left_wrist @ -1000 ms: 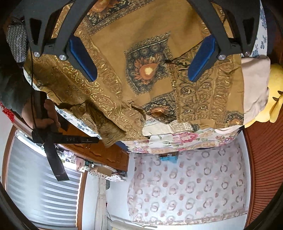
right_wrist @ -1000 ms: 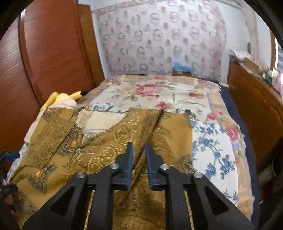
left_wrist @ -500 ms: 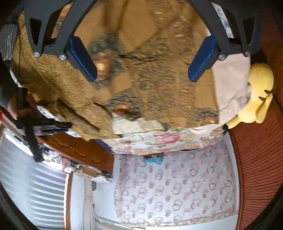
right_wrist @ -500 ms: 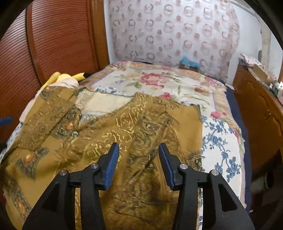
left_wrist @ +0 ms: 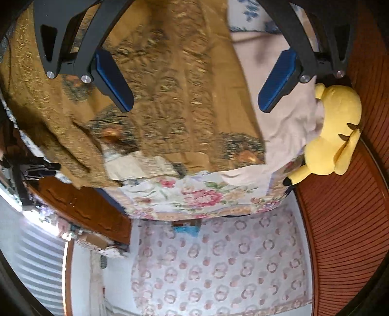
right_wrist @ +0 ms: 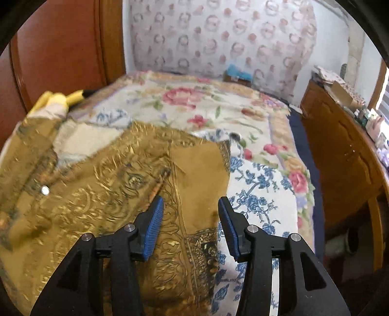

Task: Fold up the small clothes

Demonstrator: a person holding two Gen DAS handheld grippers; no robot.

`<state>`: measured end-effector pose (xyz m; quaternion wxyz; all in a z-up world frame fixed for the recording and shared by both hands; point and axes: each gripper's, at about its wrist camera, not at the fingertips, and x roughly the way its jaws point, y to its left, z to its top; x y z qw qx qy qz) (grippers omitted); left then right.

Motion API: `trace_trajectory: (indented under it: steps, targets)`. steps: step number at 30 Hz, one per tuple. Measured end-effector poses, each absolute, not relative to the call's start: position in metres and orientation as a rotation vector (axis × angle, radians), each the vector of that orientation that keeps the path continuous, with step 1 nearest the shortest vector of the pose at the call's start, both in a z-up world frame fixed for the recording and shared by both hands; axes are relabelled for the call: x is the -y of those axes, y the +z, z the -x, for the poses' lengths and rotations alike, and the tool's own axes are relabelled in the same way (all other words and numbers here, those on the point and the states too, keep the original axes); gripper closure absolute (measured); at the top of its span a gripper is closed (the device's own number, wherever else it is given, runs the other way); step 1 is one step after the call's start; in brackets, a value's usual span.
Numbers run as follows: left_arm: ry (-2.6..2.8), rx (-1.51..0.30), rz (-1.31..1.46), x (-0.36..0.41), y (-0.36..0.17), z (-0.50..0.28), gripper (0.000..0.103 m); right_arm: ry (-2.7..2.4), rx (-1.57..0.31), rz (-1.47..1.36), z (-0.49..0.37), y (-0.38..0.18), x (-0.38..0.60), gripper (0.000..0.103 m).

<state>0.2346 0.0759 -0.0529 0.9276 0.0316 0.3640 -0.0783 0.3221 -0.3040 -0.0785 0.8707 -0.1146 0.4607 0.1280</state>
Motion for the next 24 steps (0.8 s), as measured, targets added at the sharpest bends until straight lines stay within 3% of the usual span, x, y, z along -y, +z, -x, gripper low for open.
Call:
trace_trajectory:
  steps: [19, 24]
  targets:
    - [-0.049, -0.875, -0.039, -0.119, -0.079, -0.300, 0.000, 0.527, -1.040, 0.223, -0.328, -0.091, 0.251, 0.056]
    - [-0.048, -0.868, -0.035, -0.123, -0.078, -0.306, 0.000, 0.515, -1.014, 0.231, -0.326, -0.085, 0.250, 0.050]
